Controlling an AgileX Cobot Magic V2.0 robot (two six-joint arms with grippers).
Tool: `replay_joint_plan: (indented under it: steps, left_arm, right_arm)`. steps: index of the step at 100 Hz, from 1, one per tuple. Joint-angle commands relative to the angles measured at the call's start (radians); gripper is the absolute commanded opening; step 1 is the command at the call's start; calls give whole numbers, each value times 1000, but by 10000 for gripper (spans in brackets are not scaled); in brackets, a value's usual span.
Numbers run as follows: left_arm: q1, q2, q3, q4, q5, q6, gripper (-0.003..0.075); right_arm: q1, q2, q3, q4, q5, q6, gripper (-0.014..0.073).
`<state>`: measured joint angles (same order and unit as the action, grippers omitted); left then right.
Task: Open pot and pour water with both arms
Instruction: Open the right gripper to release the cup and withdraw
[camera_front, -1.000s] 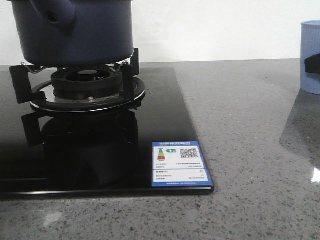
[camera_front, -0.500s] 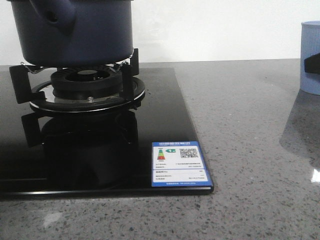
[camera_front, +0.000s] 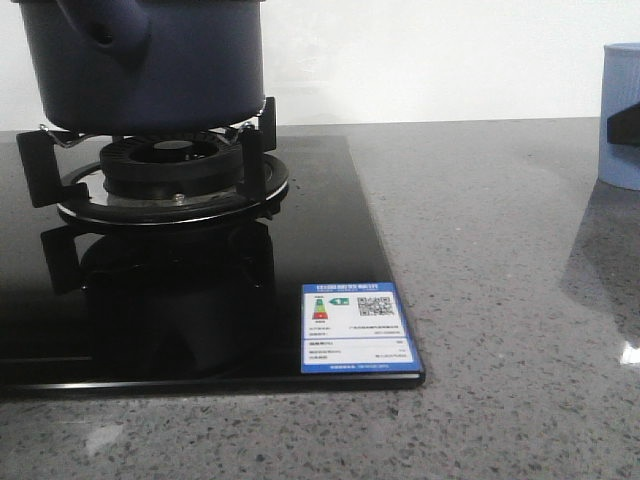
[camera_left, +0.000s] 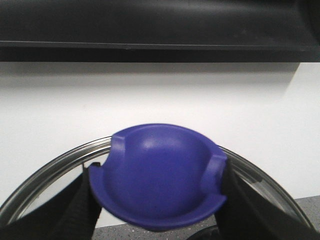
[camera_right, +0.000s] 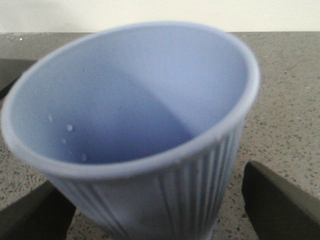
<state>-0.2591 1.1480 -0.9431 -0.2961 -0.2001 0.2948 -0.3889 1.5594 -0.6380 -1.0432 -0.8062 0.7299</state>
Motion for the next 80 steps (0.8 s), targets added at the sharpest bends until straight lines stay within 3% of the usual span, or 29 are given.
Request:
replay_joint_plan:
  steps: [1,12,31,61,80]
  left_arm:
    - [2,-30,-37,9,-112,-4,388]
    - [2,-30,-37,9,-112,-4,388]
    - [2,-30,-37,9,-124,-4,388]
    - [2,-30,-37,9,-132,-4,388]
    - [2,-30,-37,9,-132,-4,388]
  right_arm:
    - [-6,-62,-24,19,-26,30,603]
    - [-6,-90,-24,-49,9,74,603]
    - [-6,-142,-20,-265,56,262,603]
    - [-6,-237,49,-272,189,280,603]
    - [-6,-350,95,-272,201,297,603]
